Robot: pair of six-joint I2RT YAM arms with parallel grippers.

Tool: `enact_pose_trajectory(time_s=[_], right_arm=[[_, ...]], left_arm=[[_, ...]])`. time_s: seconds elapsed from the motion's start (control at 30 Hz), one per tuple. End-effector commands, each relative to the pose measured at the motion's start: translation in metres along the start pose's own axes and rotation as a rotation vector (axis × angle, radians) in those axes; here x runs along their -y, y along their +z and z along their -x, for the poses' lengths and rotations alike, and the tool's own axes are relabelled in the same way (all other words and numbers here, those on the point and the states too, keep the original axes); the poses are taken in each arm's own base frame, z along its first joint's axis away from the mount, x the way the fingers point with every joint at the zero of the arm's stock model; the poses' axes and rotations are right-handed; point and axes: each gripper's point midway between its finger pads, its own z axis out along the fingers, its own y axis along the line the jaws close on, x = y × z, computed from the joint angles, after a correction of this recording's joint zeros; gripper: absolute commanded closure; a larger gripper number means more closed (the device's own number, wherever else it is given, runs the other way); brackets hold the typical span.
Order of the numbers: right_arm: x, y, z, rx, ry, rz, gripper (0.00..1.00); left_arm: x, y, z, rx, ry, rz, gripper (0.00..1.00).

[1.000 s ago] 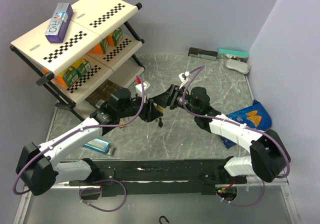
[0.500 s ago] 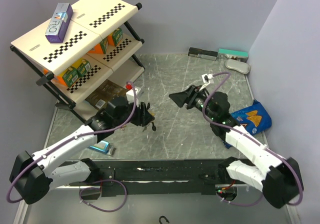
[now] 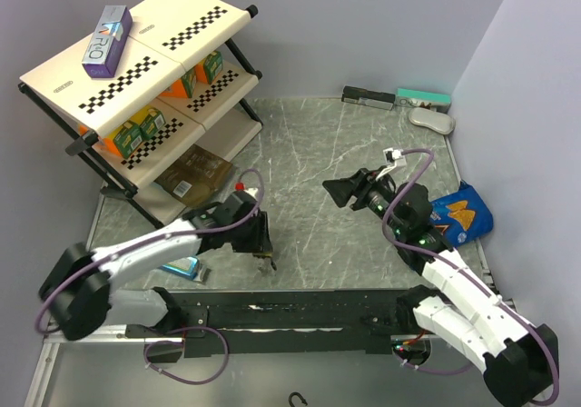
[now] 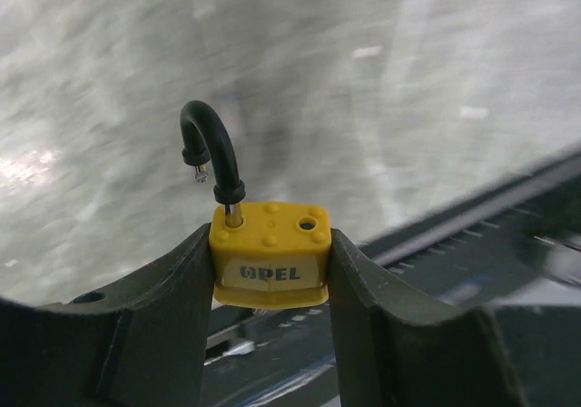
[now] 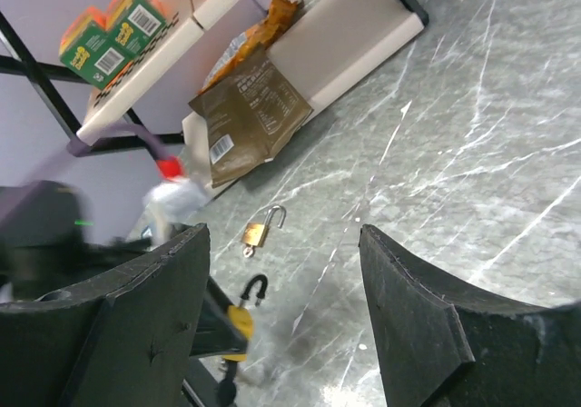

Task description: Unlock with the key

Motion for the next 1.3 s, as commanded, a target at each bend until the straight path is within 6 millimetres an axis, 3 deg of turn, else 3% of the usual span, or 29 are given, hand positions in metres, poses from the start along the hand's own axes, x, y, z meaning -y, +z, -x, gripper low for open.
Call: enact_pose_trajectory(time_s=[0.0,0.13,0.37,0.73,0.9,1.27], right_arm=[[0.002,-0.008,0.007,0.038,-0.035,-0.006,0.27],[0.008,-0.012,0.009,0.048,-0.044,-0.032,0.26],[0.010,-0.015,0.011,0.055,-0.053,-0.043,0.25],[0.011,-0.010,0.007,0.035,-0.039,-0.034,0.25],[0.013,-0.010,0.006,0.034,-0.039,-0.042,0.25],[0.013,-0.011,0.006,0.031,-0.044,-0.041,0.25]], left_arm=[[-0.004,0.013,0.021,0.008,-0.019,0.124,0.99],[-0.012,0.027,0.034,0.011,0.011,0.207,0.99],[-0.041,0.057,0.027,-0.067,0.021,0.329,0.99],[-0.074,0.080,0.030,-0.123,0.029,0.448,0.99],[-0.095,0.079,0.044,-0.103,0.028,0.518,0.99],[-0.123,0.075,0.041,-0.126,0.043,0.605,0.99]])
